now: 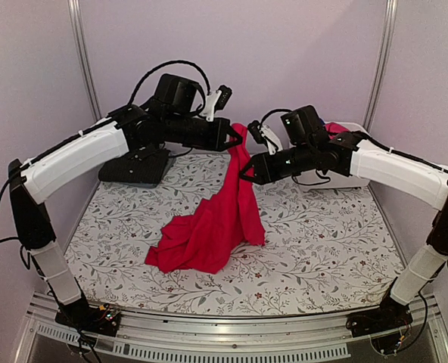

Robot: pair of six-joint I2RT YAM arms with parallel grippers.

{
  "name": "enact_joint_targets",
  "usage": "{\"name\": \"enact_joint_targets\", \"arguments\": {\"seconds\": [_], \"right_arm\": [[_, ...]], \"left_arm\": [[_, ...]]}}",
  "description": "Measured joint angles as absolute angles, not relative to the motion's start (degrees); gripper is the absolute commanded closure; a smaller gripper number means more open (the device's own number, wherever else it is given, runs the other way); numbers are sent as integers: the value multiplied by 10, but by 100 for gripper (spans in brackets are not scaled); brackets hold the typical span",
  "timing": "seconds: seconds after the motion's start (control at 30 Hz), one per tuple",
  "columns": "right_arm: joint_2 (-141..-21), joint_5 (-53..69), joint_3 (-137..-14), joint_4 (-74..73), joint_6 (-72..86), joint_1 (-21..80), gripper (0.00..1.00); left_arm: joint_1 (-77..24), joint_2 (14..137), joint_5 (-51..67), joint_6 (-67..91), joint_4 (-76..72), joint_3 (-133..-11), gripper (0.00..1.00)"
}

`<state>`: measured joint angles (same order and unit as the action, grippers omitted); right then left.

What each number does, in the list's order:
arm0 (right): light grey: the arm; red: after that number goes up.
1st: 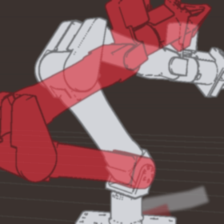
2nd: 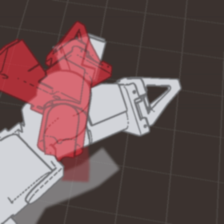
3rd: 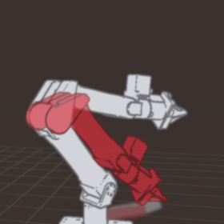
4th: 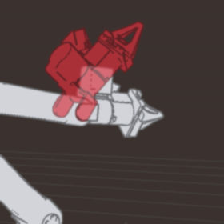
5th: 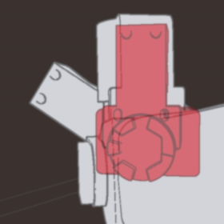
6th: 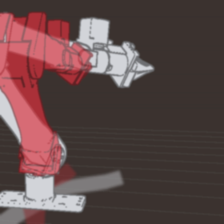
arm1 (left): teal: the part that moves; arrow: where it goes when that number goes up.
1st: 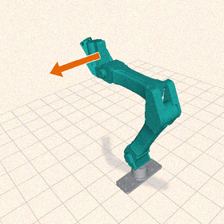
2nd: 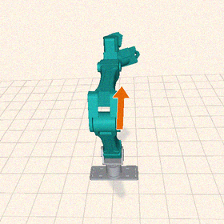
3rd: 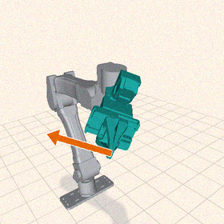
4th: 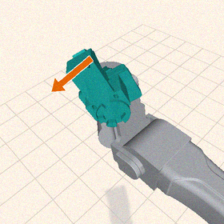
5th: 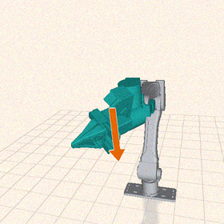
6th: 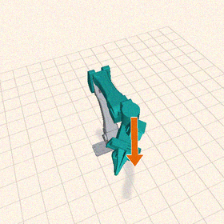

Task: Fold and stack the mixed laundry pile
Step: Flatten out the crumpled T-shirt at the center of the board.

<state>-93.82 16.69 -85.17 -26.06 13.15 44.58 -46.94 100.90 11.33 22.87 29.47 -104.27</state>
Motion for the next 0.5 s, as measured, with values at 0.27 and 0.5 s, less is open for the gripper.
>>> {"name": "enact_joint_targets", "arguments": {"seconds": [0.27,0.5], "right_arm": [[-937,169,-851,-265,137,445,100],[-854,244,-785,-242,129,425,100]], "left_arm": [[-445,1010,115,251,298,-1041,95],[-362,1074,164,272,329,-1069,33]]}}
